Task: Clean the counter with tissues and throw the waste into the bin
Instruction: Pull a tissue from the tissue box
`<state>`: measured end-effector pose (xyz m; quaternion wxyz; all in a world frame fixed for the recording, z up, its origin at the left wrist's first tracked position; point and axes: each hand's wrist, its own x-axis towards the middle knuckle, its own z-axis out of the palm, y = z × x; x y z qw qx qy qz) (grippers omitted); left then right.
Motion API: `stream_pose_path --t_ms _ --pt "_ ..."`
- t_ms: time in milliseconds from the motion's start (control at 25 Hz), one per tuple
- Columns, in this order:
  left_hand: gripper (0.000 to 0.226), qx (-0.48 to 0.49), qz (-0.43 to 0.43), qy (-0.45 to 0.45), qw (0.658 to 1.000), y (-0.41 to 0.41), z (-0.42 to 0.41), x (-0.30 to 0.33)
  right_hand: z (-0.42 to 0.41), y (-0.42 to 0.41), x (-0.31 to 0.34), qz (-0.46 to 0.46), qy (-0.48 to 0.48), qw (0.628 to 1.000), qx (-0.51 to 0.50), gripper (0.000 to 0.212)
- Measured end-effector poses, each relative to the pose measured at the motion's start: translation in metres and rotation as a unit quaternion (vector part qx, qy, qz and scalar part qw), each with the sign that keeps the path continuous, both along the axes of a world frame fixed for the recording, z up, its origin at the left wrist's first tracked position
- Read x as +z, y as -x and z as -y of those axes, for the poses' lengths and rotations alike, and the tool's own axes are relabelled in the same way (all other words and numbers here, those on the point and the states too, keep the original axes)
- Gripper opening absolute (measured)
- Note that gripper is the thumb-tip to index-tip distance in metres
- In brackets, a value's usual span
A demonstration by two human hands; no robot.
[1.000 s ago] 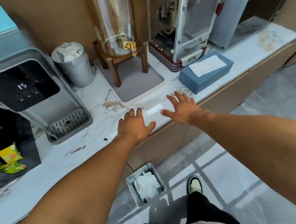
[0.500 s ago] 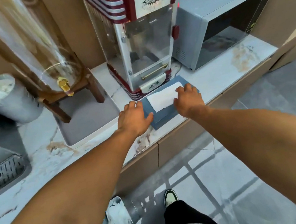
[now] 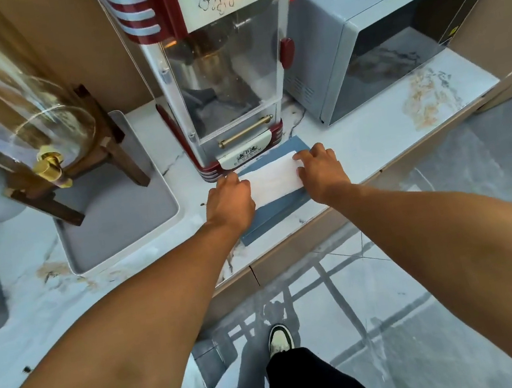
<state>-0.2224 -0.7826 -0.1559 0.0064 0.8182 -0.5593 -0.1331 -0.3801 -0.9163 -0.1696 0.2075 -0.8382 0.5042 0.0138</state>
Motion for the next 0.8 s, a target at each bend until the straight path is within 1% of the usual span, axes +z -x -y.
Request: stream_pose_path --t_ms 240,440,680,800 --pt "0.032 0.033 0.009 0.029 0.999 0.0 0.005 -0.006 0.006 -0.004 -0.003 0.044 0.016 0.999 0.004 0.033" --pt "0.022 0.049 0.019 0.053 0.997 -0.002 0.004 -0.001 0.004 -0.008 -0.001 0.052 0.013 0.999 -0.002 0.026" --pt "0.023 0.07 0.013 0.07 0.995 -0.02 -0.02 0.005 -0.019 -0.027 0.009 0.057 0.021 0.998 0.022 0.031" --pt "0.023 0.095 0.002 0.09 0.991 -0.04 -0.05 0.008 -0.041 -0.046 0.014 0.058 0.02 0.997 0.049 0.03"
